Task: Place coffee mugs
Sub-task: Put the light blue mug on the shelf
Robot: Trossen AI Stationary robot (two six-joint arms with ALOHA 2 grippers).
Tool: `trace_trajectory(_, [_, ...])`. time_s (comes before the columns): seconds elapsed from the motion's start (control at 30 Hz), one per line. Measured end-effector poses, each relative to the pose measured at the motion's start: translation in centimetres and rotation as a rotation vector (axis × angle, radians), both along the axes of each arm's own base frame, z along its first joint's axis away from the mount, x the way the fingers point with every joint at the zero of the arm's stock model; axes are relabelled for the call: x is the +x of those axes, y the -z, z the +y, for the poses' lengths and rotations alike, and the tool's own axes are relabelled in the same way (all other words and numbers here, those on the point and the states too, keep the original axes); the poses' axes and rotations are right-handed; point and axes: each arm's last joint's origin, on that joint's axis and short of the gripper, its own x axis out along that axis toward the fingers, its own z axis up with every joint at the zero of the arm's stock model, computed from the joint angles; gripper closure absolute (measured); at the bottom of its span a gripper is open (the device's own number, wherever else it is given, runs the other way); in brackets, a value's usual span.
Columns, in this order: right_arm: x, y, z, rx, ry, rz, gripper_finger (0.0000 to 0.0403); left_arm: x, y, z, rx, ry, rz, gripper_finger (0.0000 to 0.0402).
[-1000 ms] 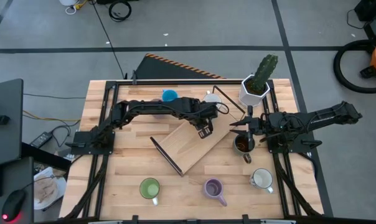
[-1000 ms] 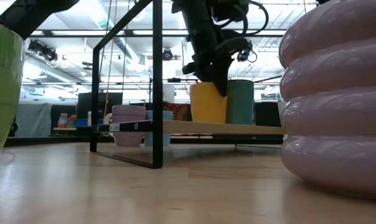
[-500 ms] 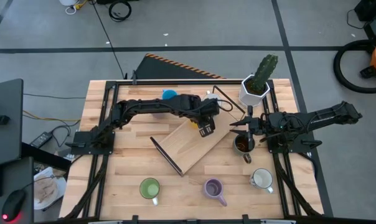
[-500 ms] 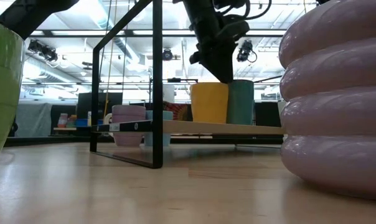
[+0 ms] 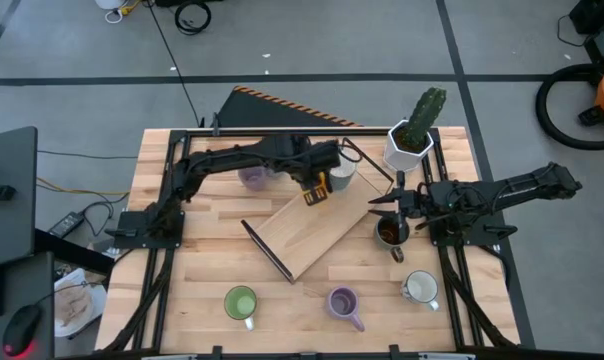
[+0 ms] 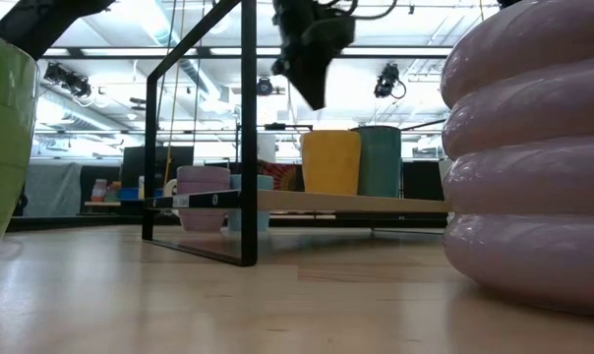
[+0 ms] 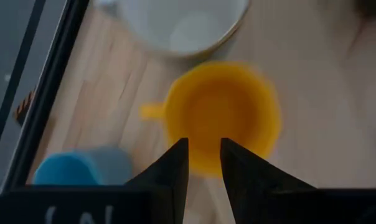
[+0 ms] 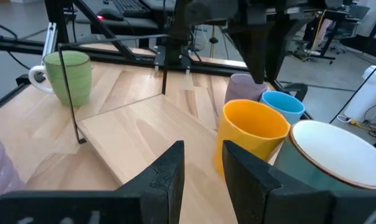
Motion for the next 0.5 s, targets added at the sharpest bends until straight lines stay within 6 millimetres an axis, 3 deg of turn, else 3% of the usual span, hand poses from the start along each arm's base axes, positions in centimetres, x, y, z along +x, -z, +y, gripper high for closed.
trace_trajectory(0.33, [0.0,0.1,0.1,0.024,-0.005,0.007,0.0289,-2.0,0.6,5.0,-0.03,-0.073,0.116,0.0319])
trace_trajectory(0.5, [0.0,0.2,0.1,0.033,-0.004,0.022,0.0289,-2.5,3.8,6.6,-0.063,-0.095,0.214,0.0319])
